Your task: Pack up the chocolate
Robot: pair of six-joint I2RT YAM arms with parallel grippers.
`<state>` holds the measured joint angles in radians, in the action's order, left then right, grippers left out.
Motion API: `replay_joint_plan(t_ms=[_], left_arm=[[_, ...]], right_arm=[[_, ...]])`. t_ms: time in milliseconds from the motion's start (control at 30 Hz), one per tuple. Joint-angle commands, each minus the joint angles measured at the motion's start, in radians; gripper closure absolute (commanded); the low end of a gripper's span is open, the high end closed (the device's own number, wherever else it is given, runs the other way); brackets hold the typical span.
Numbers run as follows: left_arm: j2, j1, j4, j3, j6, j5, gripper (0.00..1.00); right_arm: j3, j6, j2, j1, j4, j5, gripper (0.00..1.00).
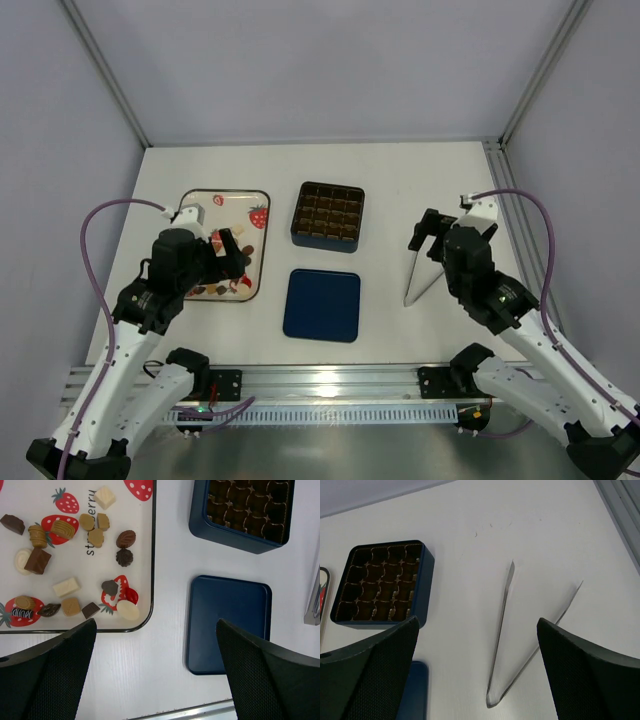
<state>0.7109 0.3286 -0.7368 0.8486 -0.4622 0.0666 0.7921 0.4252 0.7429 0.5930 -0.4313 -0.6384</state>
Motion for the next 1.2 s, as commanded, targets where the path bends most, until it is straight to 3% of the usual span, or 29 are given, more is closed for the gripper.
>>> replay_joint_plan(t_ms=[0, 233, 333, 467, 600, 833, 1167], left_arm=[[-0.007, -0.005, 0.042, 0.003, 0.016, -0.008, 0.0], [-0.013, -0.005, 0.04, 0.003, 0.017, -0.011, 0.0], [-0.019, -0.005, 0.039, 0.004, 0.019, -0.011, 0.0], [-0.031, -0.005, 0.037, 0.003, 0.02, -0.011, 0.0], [-0.041, -0.005, 0.036, 0.003, 0.02, -0.017, 0.0], [-0.045, -0.003, 0.036, 0.0, 0.019, -0.027, 0.0], [-0.053, -0.003, 0.034, -0.002, 0.019, -0.019, 0.0]], right_arm=[[0.025, 0.026, -0.019, 0.002, -0.027, -0.04, 0.0], [0.157, 0.087, 0.076, -0.01, -0.26, -0.136, 0.0], [0.22, 0.098, 0.122, -0.131, -0.348, -0.057, 0.0], [0.21, 0.031, 0.2, -0.46, -0.316, 0.175, 0.01], [0.208, 0.018, 0.324, -0.64, -0.314, 0.321, 0.08], [0.136, 0.105, 0.483, -0.694, -0.21, 0.46, 0.26], [0.078, 0.218, 0.699, -0.694, -0.07, 0.456, 0.42]])
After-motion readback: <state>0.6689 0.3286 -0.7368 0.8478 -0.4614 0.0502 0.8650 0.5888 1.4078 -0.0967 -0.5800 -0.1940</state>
